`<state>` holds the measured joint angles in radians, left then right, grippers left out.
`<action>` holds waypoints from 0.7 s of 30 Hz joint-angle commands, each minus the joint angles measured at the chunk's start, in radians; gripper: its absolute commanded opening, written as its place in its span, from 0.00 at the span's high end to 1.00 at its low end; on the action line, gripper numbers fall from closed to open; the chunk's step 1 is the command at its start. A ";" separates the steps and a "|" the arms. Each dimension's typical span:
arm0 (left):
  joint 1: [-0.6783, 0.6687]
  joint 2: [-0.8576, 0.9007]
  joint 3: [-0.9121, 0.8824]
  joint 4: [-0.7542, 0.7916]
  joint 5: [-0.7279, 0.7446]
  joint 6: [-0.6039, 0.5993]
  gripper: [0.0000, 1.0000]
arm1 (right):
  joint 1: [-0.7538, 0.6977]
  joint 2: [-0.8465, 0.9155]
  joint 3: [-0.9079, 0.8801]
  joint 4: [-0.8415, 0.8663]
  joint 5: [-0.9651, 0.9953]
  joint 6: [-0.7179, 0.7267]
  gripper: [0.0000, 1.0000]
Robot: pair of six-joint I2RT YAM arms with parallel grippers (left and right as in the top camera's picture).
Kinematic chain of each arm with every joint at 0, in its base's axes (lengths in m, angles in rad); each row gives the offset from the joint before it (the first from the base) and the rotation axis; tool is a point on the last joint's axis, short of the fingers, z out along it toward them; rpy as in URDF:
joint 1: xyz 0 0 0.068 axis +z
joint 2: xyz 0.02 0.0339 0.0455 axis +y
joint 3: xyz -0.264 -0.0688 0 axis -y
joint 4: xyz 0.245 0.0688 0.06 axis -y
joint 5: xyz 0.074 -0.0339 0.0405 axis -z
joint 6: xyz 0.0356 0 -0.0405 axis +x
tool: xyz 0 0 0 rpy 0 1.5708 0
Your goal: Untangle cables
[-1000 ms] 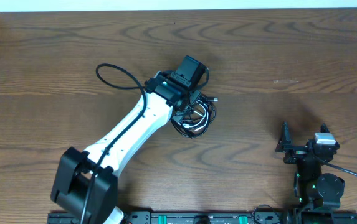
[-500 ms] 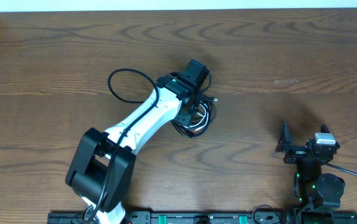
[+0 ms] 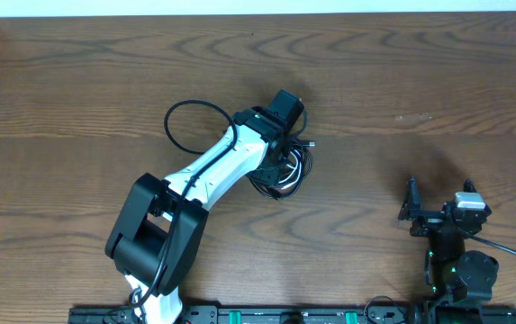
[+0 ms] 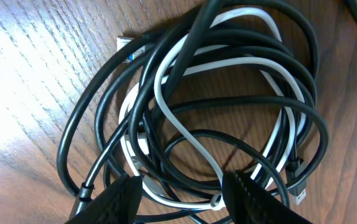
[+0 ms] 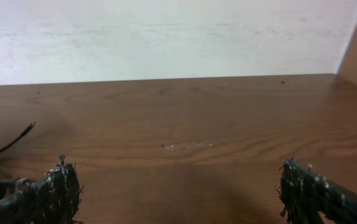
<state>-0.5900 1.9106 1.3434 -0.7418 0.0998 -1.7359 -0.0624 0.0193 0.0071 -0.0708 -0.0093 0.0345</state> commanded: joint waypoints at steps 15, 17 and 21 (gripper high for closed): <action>0.003 0.063 -0.003 0.095 -0.044 -0.038 0.65 | -0.002 0.000 -0.002 -0.004 0.006 0.010 0.01; 0.003 0.063 -0.003 0.095 -0.047 -0.034 0.69 | -0.002 0.000 -0.002 -0.004 0.006 0.010 0.01; 0.003 0.063 -0.003 0.092 -0.047 -0.027 0.85 | -0.002 0.000 -0.002 -0.004 0.006 0.010 0.01</action>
<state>-0.5900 1.9656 1.3434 -0.6449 0.0765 -1.7657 -0.0624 0.0193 0.0071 -0.0708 -0.0093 0.0345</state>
